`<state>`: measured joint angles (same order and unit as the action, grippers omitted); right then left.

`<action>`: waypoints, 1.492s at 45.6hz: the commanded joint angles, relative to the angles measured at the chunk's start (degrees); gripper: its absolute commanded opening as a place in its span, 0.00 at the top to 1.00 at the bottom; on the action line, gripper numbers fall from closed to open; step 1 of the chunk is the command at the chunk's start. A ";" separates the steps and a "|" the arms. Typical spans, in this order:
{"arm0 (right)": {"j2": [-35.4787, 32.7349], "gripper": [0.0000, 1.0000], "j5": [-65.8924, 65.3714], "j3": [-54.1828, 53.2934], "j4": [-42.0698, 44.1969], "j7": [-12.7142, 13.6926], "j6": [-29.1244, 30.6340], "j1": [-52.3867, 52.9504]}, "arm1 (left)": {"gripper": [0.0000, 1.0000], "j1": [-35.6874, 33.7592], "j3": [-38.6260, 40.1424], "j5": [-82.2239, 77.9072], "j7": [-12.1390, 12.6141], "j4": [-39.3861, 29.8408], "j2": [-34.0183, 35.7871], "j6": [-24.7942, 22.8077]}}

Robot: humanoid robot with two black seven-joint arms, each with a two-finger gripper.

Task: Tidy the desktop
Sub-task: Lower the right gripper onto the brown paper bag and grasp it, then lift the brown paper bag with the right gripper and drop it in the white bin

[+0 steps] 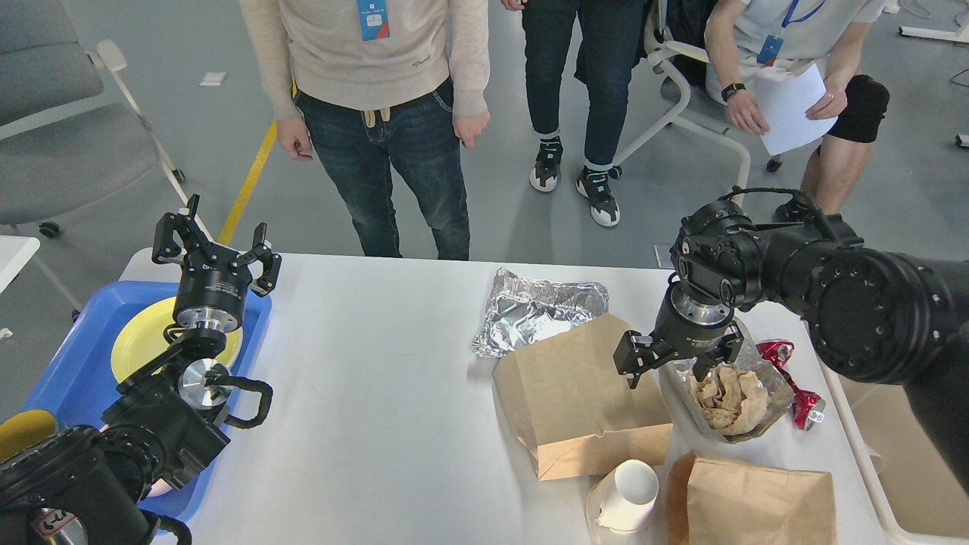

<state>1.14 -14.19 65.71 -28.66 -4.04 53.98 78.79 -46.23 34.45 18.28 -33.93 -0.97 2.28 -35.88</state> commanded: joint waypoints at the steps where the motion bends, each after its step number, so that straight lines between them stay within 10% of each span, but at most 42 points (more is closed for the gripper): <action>1: 0.09 0.00 -0.05 -1.29 1.41 0.00 -0.01 -2.15 | 0.03 0.00 0.00 0.00 0.00 0.00 0.00 0.02; 14: 1.23 0.06 0.04 -3.40 5.98 0.00 -3.61 -7.42 | 0.04 0.00 0.00 0.00 0.00 0.00 0.00 -0.07; 23: 1.15 1.00 -0.05 -3.40 4.58 0.00 -5.29 -7.25 | 0.03 0.00 0.00 0.00 0.00 0.00 0.00 -0.06; 68: -4.03 1.00 0.04 -8.93 -6.75 -0.26 -4.76 4.08 | 0.03 0.00 0.00 0.09 0.00 0.00 0.00 0.02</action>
<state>-0.73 -14.14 58.27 -31.35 -4.31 49.21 79.54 -46.23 34.45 18.29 -33.93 -0.97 2.29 -35.94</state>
